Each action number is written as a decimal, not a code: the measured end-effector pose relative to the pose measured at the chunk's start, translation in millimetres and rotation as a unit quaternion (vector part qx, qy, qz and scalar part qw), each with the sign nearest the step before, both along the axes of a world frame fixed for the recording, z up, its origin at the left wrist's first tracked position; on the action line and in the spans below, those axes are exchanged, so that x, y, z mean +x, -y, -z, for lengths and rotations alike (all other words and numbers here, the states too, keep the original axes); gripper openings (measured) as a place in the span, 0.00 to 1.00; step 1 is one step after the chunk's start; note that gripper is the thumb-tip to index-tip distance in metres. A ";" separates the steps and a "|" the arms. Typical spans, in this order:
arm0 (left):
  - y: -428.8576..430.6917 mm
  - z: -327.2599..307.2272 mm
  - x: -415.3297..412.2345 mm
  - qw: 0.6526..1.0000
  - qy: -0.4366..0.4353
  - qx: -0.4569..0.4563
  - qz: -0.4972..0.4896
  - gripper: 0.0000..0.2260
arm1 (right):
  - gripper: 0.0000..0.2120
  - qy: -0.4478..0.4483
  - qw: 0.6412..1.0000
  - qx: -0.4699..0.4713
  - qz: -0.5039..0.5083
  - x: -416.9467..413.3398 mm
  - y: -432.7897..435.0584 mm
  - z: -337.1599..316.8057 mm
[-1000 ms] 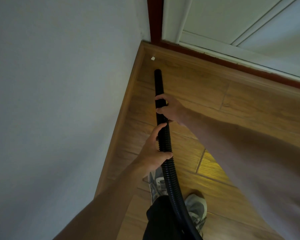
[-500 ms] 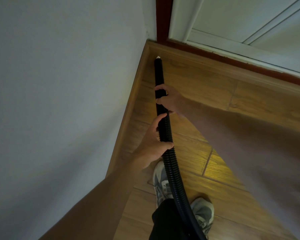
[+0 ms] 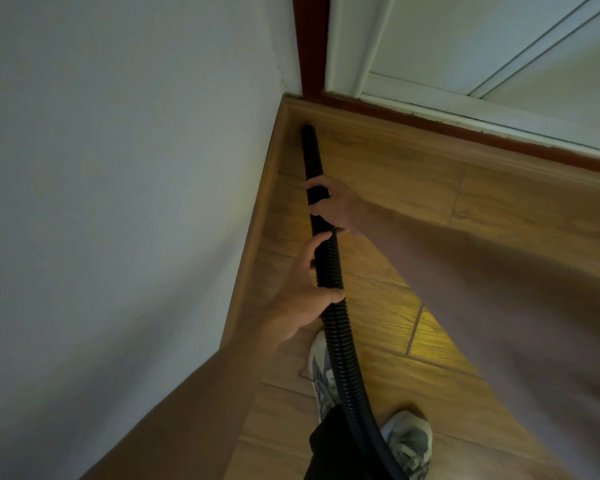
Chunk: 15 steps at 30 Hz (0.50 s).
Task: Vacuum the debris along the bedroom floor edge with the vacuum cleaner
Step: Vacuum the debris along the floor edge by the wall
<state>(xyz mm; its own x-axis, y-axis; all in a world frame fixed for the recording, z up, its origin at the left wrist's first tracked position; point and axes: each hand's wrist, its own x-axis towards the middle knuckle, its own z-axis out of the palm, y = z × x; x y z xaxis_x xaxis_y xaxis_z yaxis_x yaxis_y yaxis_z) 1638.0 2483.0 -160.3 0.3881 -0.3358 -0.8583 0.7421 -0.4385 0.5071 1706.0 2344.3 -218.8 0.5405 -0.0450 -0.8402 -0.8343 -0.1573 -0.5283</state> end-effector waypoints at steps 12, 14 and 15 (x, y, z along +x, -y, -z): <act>27.7 -57.8 -22.0 0.978 0.003 -0.009 0.210 0.39 | 0.22 -0.021 0.991 0.019 0.130 -79.0 50.2 -51.1; 41.8 -67.8 -30.9 0.970 0.006 -0.020 0.241 0.39 | 0.22 -0.018 0.987 0.017 0.157 -96.1 68.7 -66.4; 49.9 -72.9 -36.0 0.967 0.010 -0.026 0.254 0.39 | 0.22 -0.016 0.985 0.017 0.170 -105.3 78.7 -74.2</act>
